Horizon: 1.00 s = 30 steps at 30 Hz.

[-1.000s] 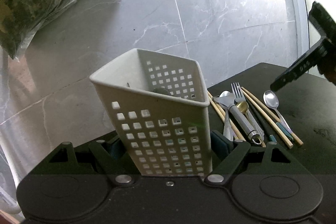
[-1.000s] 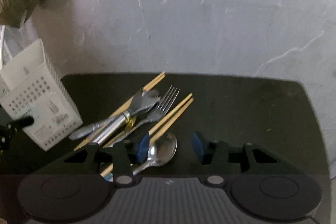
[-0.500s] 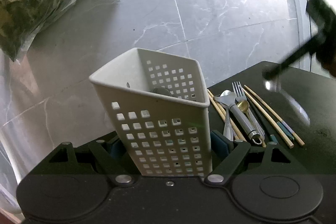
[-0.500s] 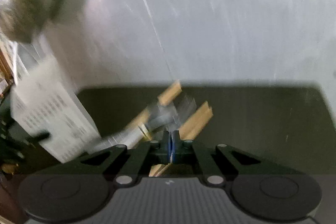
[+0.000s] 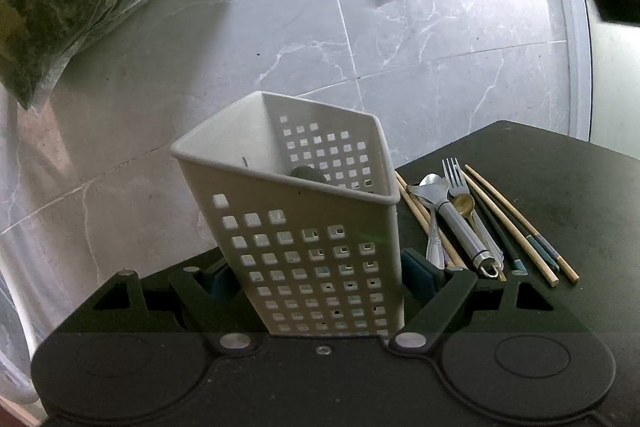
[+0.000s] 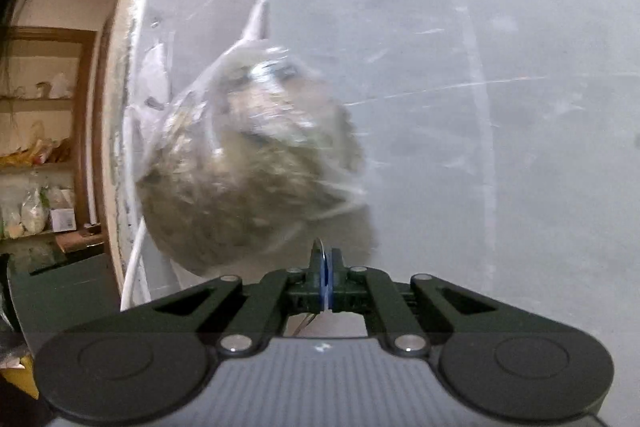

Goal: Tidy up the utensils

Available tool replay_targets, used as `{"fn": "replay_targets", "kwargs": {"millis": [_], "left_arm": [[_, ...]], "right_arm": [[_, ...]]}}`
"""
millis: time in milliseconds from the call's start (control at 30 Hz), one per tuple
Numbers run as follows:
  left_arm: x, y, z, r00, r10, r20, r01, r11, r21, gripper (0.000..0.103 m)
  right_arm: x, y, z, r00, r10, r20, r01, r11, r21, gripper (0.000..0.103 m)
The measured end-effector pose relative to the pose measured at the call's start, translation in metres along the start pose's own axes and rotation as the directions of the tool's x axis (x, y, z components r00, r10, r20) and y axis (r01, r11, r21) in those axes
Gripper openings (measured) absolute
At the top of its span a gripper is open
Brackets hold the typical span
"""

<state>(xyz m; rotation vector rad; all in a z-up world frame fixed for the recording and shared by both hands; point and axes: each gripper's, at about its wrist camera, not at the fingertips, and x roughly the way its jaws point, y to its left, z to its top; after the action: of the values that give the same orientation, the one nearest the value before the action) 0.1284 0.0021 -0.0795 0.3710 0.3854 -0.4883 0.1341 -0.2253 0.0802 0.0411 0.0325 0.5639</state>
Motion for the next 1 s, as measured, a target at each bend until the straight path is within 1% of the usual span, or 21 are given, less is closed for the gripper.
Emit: {"fn": "replay_targets", "kwargs": {"millis": [100,233,367,400,433,467,500,533,567,633,700,733,800,833,900,933,967,1000], "left_arm": [[0.000,0.000,0.000,1.000,-0.001,0.002,0.001,1.000,-0.003,0.084],[0.000,0.000,-0.001,1.000,0.001,0.005,-0.001,1.000,-0.006,0.084],[0.000,0.000,-0.001,1.000,0.002,0.006,-0.002,1.000,-0.011,0.084],[0.001,0.000,-0.001,1.000,0.001,0.006,-0.001,1.000,-0.012,0.084],[0.000,0.000,-0.001,1.000,0.000,0.006,0.000,1.000,-0.012,0.084],[0.001,0.000,0.000,1.000,0.000,0.006,0.000,1.000,-0.011,0.084],[0.000,0.000,-0.001,1.000,0.000,0.006,0.000,1.000,-0.010,0.084],[0.000,0.000,-0.001,1.000,-0.001,0.006,0.001,1.000,-0.011,0.083],[0.000,0.001,-0.001,1.000,-0.001,0.006,0.001,1.000,-0.014,0.083],[0.000,0.000,-0.001,1.000,0.000,0.005,0.000,1.000,-0.013,0.083],[0.001,0.001,0.000,1.000,-0.002,0.004,0.002,1.000,-0.013,0.083],[0.000,0.001,0.000,1.000,-0.001,0.004,0.002,1.000,-0.013,0.083],[0.000,0.002,0.000,1.000,-0.003,0.002,0.003,1.000,-0.010,0.083],[0.000,0.002,0.000,1.000,-0.004,0.002,0.004,1.000,-0.008,0.083],[0.000,0.002,0.001,1.000,-0.004,0.000,0.004,1.000,-0.008,0.083],[0.000,0.002,0.001,1.000,-0.003,0.000,0.003,1.000,-0.008,0.083],[0.000,0.002,0.000,1.000,-0.001,0.000,0.001,1.000,-0.008,0.083],[0.000,0.001,0.001,1.000,0.001,0.000,-0.001,1.000,-0.007,0.083]], "right_arm": [[0.021,0.019,-0.022,1.000,-0.001,-0.019,0.000,0.998,-0.055,0.002],[0.032,0.047,-0.061,0.998,-0.045,-0.048,0.034,0.979,-0.199,0.002],[0.035,0.061,-0.081,0.994,-0.036,-0.104,0.008,0.966,-0.257,0.002],[0.033,0.062,-0.085,0.992,-0.034,-0.124,0.001,0.967,-0.255,0.005],[0.032,0.061,-0.088,0.990,-0.026,-0.141,-0.009,0.970,-0.241,0.011],[0.032,0.059,-0.088,0.988,-0.020,-0.155,-0.017,0.973,-0.230,0.023],[0.028,0.056,-0.088,0.986,-0.016,-0.165,-0.021,0.976,-0.219,0.030],[0.024,0.053,-0.088,0.986,-0.015,-0.168,-0.020,0.979,-0.204,0.043],[0.020,0.050,-0.087,0.985,-0.015,-0.170,-0.018,0.981,-0.191,0.053],[0.011,0.041,-0.084,0.983,-0.017,-0.182,-0.014,0.986,-0.166,0.054],[0.001,0.023,-0.078,0.981,-0.052,-0.186,0.029,0.992,-0.122,0.056],[0.000,0.013,-0.076,0.978,-0.076,-0.192,0.058,0.993,-0.099,0.059],[-0.005,-0.021,-0.081,0.960,-0.149,-0.236,0.139,0.989,-0.058,0.061],[-0.005,-0.042,-0.088,0.946,-0.171,-0.275,0.169,0.985,-0.033,0.060],[0.000,-0.088,-0.108,0.908,-0.177,-0.380,0.201,0.979,0.023,0.060],[0.003,-0.107,-0.118,0.889,-0.182,-0.420,0.219,0.975,0.041,0.058],[0.007,-0.126,-0.128,0.873,-0.169,-0.458,0.225,0.972,0.069,0.054],[0.010,-0.143,-0.136,0.859,-0.159,-0.487,0.233,0.968,0.094,0.053]]}}
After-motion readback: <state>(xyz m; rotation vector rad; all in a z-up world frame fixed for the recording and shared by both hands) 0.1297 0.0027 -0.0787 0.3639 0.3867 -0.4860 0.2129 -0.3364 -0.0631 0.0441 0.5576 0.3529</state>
